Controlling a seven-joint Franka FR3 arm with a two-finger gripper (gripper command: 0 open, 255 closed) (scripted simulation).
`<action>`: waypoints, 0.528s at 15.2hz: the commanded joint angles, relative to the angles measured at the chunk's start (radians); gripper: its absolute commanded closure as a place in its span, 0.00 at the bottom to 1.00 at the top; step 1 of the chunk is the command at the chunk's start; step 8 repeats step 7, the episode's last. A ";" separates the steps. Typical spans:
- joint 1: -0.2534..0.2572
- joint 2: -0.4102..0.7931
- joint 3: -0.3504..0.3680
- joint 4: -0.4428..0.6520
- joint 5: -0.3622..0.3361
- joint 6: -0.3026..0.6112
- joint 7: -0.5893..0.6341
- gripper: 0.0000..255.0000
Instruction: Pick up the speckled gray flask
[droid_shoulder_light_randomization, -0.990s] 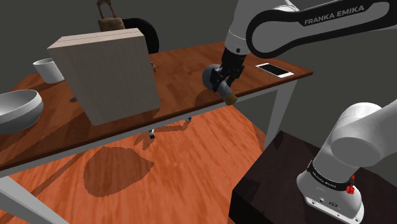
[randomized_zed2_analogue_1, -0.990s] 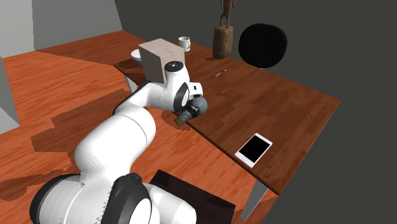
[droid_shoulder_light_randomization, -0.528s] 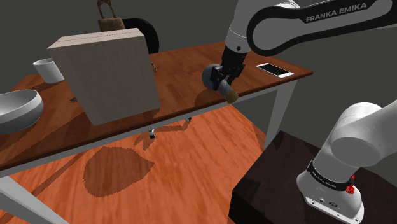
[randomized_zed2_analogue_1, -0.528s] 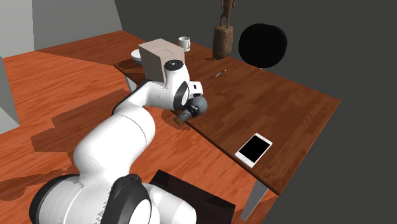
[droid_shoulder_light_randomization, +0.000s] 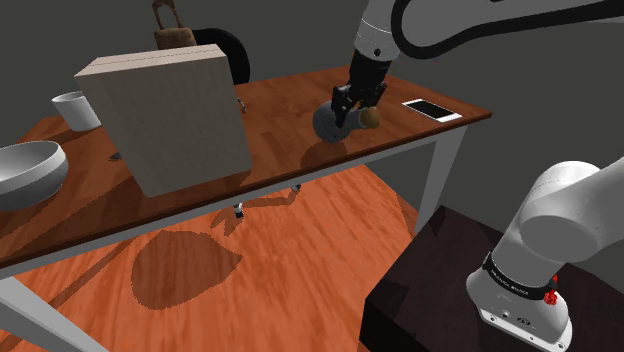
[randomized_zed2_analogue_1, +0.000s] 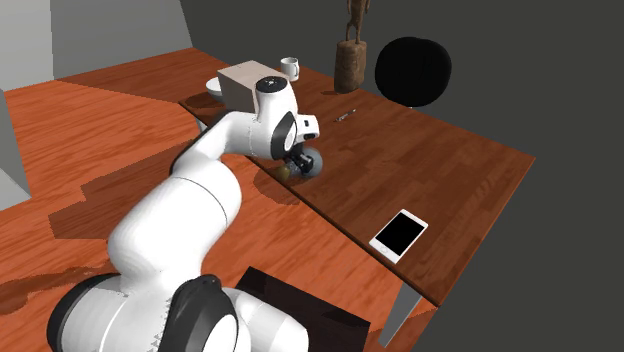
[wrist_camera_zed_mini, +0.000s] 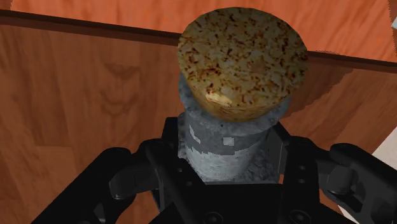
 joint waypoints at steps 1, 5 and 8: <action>-0.001 0.000 -0.002 0.028 -0.002 -0.027 0.001 1.00; -0.004 0.006 -0.006 0.086 -0.006 -0.079 0.002 1.00; -0.004 0.006 -0.006 0.088 -0.006 -0.081 0.002 1.00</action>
